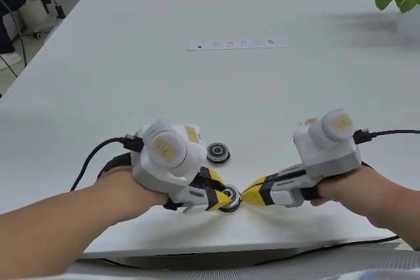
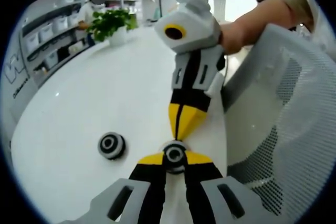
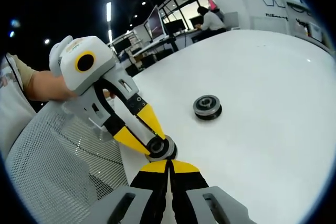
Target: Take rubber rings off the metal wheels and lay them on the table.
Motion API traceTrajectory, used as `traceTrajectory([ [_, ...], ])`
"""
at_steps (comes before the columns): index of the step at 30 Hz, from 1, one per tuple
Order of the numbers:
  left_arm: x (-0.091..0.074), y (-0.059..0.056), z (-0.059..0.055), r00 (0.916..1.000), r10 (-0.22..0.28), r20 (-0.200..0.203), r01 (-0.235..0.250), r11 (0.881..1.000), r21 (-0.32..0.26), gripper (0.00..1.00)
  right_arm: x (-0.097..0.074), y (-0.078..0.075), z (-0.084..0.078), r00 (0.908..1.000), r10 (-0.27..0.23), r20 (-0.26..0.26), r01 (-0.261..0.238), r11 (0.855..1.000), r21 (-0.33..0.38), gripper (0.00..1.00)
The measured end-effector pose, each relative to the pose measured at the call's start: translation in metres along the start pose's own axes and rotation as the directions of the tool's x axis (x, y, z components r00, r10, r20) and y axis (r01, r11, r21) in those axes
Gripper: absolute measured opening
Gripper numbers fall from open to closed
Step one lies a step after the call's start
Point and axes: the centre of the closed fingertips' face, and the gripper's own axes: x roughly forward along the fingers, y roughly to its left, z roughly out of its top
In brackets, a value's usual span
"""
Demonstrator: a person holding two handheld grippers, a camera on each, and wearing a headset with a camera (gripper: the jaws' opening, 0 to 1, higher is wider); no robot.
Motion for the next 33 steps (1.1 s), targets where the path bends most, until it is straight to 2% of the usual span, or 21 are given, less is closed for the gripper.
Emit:
traceTrajectory([
  [6,0.000,0.000,0.000,1.0000,0.005,-0.002,-0.005,1.000,0.004,0.12,-0.002,0.001,0.006,0.9994,0.005,0.035,-0.006,0.999,0.035,0.00],
  [15,0.000,0.000,0.001,0.9998,0.018,-0.006,-0.018,1.000,0.007,0.12,-0.002,0.002,0.009,0.9985,0.011,0.054,-0.014,0.998,0.058,0.00],
  [33,0.000,0.000,0.001,0.9997,0.023,-0.011,-0.023,1.000,0.009,0.12,-0.001,0.006,0.011,0.9973,0.030,0.067,-0.034,0.997,0.066,0.00],
])
